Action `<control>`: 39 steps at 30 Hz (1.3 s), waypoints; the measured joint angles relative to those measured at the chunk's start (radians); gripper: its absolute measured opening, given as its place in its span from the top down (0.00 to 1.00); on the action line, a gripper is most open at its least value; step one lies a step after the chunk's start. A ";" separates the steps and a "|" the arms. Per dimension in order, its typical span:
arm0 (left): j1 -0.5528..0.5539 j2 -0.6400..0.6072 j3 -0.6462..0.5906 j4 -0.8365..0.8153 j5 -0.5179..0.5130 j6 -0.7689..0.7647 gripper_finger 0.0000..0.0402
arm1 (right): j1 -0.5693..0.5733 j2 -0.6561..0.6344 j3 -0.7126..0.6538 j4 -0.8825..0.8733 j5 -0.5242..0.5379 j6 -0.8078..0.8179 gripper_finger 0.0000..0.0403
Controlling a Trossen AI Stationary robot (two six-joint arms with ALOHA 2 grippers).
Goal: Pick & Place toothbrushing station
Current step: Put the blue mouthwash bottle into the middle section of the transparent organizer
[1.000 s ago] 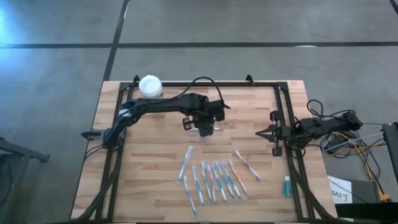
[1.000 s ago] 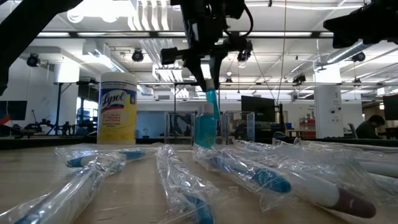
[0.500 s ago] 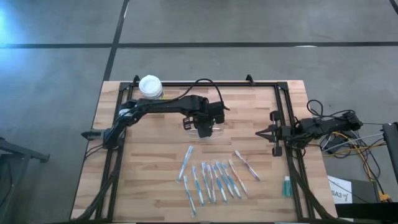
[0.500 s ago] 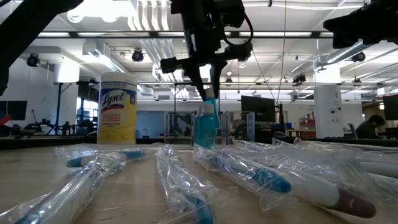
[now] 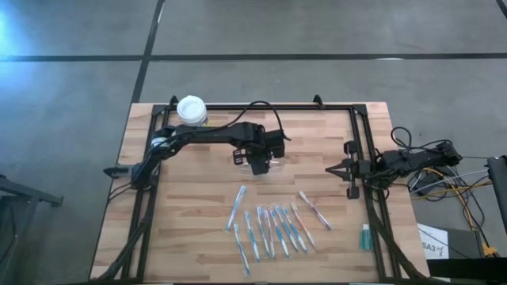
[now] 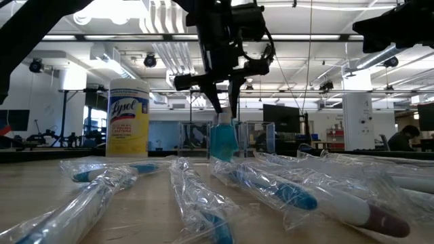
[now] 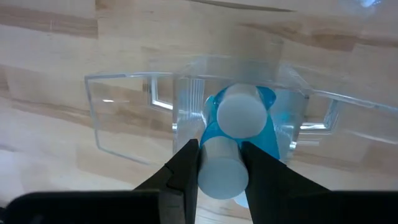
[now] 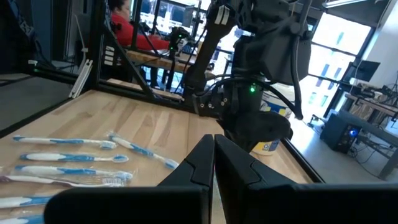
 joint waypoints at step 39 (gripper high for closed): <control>0.010 -0.021 0.042 0.020 0.037 -0.111 0.69 | 0.000 0.000 0.000 0.000 -0.001 0.007 0.98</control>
